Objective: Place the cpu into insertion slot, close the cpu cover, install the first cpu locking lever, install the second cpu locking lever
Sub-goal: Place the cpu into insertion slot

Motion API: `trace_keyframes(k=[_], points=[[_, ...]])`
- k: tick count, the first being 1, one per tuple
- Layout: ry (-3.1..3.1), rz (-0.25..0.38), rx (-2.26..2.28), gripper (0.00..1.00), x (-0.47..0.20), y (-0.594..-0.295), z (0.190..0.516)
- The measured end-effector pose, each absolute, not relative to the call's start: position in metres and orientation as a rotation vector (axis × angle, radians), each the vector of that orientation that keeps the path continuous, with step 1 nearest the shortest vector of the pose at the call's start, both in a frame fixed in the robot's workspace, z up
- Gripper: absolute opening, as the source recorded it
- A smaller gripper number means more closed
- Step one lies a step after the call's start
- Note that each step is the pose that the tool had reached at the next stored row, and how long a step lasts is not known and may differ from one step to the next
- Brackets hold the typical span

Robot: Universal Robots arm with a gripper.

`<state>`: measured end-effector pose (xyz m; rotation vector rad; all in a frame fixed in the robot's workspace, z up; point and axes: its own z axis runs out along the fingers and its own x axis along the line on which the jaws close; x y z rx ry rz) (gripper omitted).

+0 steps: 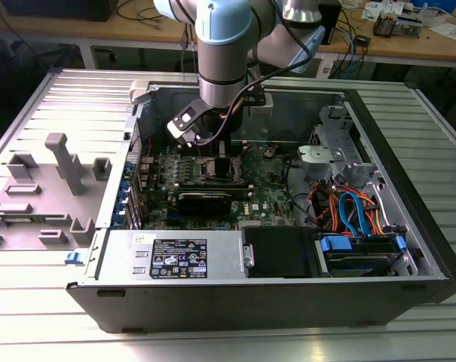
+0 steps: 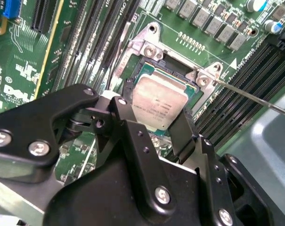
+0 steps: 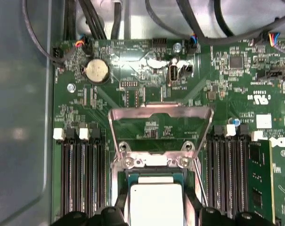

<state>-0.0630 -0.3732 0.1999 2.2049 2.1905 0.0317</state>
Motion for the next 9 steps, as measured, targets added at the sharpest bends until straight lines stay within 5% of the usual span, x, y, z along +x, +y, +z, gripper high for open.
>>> trace_keyframes(k=[9], points=[[2.188, 0.031, 2.208, 0.55, -0.063, -0.3752, 0.1994]])
